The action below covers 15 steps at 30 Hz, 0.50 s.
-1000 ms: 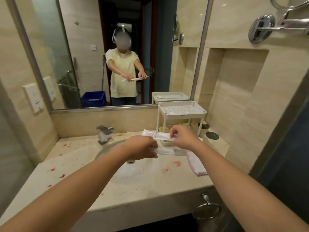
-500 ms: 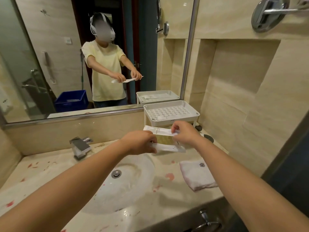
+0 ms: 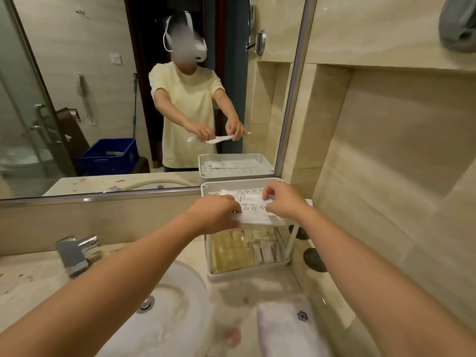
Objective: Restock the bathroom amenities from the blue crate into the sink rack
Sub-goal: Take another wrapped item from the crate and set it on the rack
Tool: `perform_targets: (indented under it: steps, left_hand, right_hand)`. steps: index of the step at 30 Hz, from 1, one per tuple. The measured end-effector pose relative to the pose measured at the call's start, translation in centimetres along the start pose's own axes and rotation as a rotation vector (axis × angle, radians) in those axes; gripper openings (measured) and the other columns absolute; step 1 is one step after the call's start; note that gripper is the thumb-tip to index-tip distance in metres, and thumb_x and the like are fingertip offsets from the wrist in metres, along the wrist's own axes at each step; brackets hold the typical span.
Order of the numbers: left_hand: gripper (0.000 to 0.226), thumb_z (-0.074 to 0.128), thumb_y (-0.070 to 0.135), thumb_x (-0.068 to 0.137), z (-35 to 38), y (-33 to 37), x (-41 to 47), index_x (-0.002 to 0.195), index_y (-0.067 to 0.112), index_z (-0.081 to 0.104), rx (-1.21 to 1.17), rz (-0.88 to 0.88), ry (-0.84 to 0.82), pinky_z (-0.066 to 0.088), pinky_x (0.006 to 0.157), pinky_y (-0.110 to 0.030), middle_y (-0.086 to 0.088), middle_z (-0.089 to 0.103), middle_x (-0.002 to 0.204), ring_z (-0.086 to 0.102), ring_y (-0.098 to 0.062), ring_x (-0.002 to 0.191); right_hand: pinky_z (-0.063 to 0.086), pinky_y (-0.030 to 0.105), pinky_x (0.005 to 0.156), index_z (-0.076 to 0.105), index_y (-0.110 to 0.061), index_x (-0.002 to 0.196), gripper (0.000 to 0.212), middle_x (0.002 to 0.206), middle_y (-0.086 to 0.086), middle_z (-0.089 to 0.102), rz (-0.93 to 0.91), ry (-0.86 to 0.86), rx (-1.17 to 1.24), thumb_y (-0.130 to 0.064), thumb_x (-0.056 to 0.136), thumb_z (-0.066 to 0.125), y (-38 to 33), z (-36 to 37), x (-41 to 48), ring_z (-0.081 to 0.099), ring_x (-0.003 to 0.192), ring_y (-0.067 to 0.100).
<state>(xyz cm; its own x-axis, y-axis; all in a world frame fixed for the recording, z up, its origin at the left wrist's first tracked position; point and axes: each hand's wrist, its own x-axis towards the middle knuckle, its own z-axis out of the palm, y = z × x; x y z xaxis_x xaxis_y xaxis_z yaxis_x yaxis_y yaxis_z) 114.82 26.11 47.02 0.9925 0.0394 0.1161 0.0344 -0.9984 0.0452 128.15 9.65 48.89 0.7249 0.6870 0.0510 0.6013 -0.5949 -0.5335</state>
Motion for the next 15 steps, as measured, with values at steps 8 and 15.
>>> perform_targets:
  steps: [8, 15]
  left_hand:
    - [0.036, 0.06, 0.049, 0.09, 2.8, 0.4, 6.2, 0.116, 0.025, 0.065, 0.004, -0.091, -0.023, 0.048, 0.074, -0.03, 0.004, 0.06, 0.111, 0.06, -0.02, 0.097]
    - [0.014, 0.055, 0.036, 0.088, 4.7, 0.8, 7.9, 0.083, 0.026, 0.064, -0.031, -0.11, -0.08, 0.048, 0.065, -0.031, 0.004, 0.058, 0.088, 0.056, -0.02, 0.08]
  right_hand:
    - [0.052, 0.043, 0.09, 0.055, -0.03, 0.076, 0.028, 0.104, -0.009, 0.058, -0.029, -0.058, 0.021, -0.004, 0.074, 0.06, 3.2, 0.2, 6.0, 0.059, 0.106, 0.019]
    - [0.052, 0.041, 0.089, 0.054, -0.03, 0.078, 0.025, 0.101, -0.011, 0.059, -0.027, -0.108, 0.012, -0.005, 0.077, 0.058, 4.7, 1.8, 8.4, 0.059, 0.099, 0.018]
